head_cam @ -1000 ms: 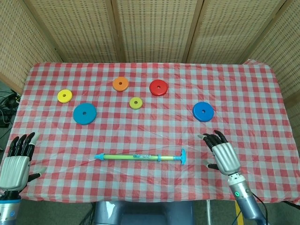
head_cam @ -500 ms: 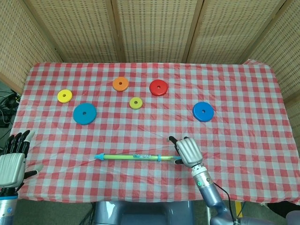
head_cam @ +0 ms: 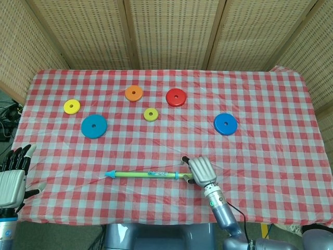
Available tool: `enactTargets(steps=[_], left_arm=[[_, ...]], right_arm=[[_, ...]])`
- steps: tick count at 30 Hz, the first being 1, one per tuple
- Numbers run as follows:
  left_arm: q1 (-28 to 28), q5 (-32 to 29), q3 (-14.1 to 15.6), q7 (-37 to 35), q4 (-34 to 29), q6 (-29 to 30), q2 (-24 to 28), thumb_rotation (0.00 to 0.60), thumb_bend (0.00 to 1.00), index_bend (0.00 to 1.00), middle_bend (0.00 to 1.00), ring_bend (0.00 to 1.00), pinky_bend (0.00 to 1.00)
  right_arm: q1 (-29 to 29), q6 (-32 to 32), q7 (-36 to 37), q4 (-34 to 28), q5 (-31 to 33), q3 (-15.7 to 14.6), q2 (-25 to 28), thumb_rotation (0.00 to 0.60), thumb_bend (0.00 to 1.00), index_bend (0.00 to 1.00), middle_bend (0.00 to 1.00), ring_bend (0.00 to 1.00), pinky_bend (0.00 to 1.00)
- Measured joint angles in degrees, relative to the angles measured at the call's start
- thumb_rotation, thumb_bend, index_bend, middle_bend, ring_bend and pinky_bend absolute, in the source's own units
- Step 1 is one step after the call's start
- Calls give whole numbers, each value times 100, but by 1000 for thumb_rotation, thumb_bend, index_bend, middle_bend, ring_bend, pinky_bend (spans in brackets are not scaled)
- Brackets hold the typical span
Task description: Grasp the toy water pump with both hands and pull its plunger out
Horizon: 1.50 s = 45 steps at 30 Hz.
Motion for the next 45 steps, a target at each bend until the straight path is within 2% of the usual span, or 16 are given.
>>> enactTargets(steps=[15,29,32,37,45], left_arm=[[-2,52,41,72,-25,36,-21,600,96,0,0,0,0],[-3,47,53,67,-56,32,2,600,99,0,0,0,0],[-4,43,53,73,-57,33,-1,600,101,0,0,0,0],[-6,44,53,74,-57,36,-3,600,101,0,0,0,0],[-26,-8,53,82,-64,-23,-6,600,112,0,0,0,0]], right_arm=[[-93,135,-285,-188,331,-194,201,600,452,467,1000,937,646],[-40,-20,-397,137,790,-254,97,600,480,497,1000,937,646],[-34,-27,-395,184,815,-267,82,600,484,557,1000,937,646],[-27,-9,-324,244,784,-275,60,600,506,770,1000,938,647],[41,102,-204,25,622,-113,212,600,529,810,1000,941,647]])
